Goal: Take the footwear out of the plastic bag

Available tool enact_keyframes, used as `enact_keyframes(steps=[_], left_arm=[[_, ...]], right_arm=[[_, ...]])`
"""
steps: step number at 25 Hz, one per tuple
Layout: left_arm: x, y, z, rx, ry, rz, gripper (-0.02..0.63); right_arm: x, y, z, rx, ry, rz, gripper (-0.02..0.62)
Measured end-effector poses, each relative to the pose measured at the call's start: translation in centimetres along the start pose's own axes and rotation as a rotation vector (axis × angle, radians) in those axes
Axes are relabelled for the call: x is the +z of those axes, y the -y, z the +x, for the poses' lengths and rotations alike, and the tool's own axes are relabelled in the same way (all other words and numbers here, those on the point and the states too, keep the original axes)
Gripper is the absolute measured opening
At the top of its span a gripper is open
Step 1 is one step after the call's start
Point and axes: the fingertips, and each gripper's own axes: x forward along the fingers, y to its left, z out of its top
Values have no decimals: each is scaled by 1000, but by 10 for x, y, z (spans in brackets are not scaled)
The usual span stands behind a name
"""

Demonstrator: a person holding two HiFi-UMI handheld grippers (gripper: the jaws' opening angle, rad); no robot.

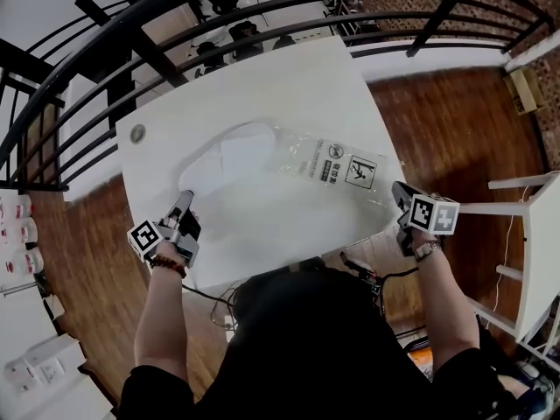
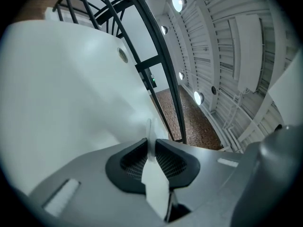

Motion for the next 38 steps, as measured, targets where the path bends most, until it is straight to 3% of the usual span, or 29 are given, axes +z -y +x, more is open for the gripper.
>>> enact_keyframes(steps=[15, 26, 31, 33, 36, 38], left_arm=[[12, -8, -15, -6, 148, -80, 72], [5, -21, -16, 19, 242, -130, 72], [-4, -15, -9, 38, 218, -94, 80], [-6, -18, -9, 70, 199, -51, 103], [-8, -30, -13, 155, 186, -9, 203], [-9, -32, -16, 191, 187, 10, 234]], right_arm=[[5, 5, 0, -19, 55, 72, -8], [-4, -25, 11, 30, 32, -10, -8], [-2, -31, 11, 55, 26, -47, -3], [-3, -33, 11, 66, 19, -65, 37], [-5, -34, 9, 67, 7, -88, 78], [-5, -33, 9, 64, 10, -96, 89]])
